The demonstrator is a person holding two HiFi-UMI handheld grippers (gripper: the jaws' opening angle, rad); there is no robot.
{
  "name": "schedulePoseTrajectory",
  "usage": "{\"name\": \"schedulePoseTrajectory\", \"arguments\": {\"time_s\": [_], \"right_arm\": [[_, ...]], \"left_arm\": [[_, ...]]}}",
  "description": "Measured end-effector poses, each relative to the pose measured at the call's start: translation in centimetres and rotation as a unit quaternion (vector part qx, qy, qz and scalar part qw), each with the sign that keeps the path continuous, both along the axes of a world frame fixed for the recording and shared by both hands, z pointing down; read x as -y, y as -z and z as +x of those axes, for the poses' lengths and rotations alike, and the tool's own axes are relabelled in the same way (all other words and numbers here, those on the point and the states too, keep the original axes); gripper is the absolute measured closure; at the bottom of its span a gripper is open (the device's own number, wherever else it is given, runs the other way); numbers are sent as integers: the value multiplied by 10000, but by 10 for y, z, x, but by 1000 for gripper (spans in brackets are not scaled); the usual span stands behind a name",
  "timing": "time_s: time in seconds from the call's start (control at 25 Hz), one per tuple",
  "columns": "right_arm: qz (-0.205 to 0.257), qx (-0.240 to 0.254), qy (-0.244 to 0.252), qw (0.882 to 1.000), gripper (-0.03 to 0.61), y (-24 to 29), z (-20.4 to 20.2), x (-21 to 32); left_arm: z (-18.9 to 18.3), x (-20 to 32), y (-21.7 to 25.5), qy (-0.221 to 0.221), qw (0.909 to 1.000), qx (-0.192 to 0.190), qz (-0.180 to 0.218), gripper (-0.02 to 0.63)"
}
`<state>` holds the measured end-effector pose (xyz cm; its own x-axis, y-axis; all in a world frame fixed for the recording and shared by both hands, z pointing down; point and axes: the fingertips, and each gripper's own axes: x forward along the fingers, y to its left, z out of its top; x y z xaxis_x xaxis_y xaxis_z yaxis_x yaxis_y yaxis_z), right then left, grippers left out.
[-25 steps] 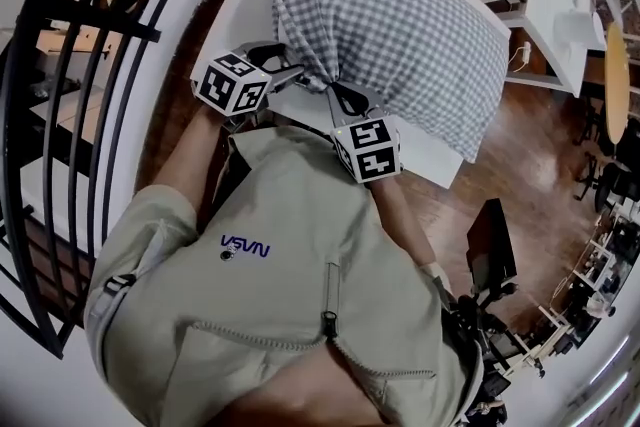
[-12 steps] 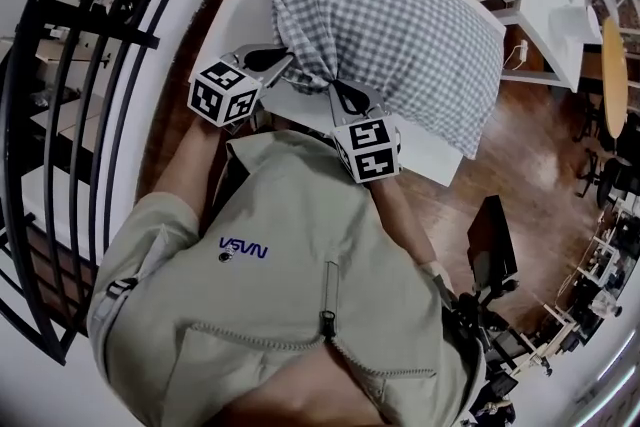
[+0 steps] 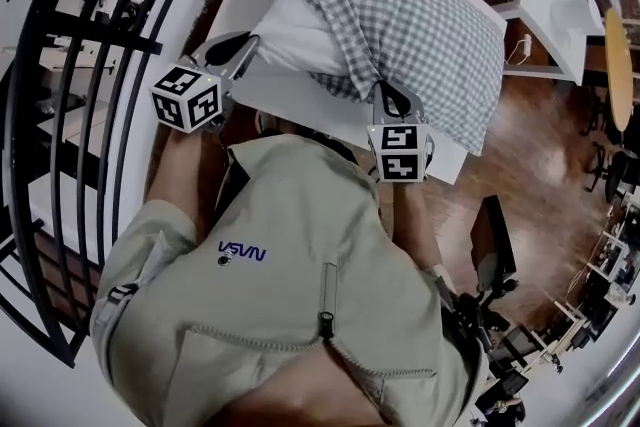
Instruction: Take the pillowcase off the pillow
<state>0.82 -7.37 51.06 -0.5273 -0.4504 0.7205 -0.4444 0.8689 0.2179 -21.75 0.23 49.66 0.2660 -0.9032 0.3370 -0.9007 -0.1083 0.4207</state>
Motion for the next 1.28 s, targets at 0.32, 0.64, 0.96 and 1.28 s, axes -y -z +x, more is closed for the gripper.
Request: {"name": "schedulePoseTrajectory", "arguments": {"time_s": [0.32, 0.64, 0.96, 1.28], "right_arm": [[-578, -370, -115, 9976, 572, -68, 14, -2], [-1088, 530, 46, 9926, 484, -34, -4, -6], [-783, 1549, 830, 9813, 476, 55, -63, -8], [-210, 1374, 1473, 9793, 435, 67, -143, 20]], "left_arm": [[25, -25, -90, 238, 9948, -476, -872, 588], [18, -17, 2, -394, 9972, -397, 495, 453], [-18, 59, -21, 104, 9997, -241, 12, 418], [-23, 64, -49, 367, 9967, -671, -267, 362]]}}
